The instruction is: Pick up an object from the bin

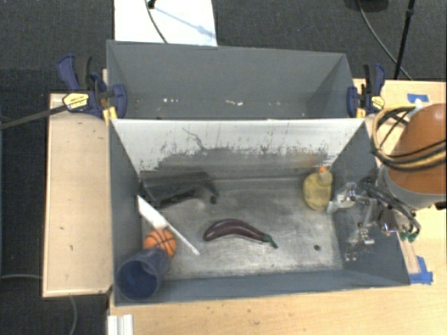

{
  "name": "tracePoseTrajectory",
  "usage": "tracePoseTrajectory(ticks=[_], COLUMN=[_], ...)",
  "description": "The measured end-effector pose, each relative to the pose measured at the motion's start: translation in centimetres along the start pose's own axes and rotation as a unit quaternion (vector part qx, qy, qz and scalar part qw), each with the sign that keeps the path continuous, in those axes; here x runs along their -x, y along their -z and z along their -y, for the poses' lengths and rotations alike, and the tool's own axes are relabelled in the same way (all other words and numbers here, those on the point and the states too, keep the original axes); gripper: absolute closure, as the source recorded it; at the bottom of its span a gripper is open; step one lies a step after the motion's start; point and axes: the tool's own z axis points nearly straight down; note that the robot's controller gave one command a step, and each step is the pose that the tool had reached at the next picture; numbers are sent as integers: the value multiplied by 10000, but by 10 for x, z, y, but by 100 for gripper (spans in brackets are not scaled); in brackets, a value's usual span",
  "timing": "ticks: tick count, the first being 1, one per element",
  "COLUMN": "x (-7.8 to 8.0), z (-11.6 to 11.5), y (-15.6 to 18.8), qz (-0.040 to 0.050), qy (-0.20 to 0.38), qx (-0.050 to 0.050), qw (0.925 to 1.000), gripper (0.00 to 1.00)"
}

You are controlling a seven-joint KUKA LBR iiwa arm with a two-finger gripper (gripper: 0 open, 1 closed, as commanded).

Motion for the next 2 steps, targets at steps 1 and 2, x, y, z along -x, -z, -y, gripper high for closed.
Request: tracePoseTrajectory(ticks=[1, 2], x=[0, 21], z=[0, -16], y=[0, -9], qz=[0, 10], qy=[5, -169], qx=[0, -2], qw=[10000, 9999], gripper=[0, 0])
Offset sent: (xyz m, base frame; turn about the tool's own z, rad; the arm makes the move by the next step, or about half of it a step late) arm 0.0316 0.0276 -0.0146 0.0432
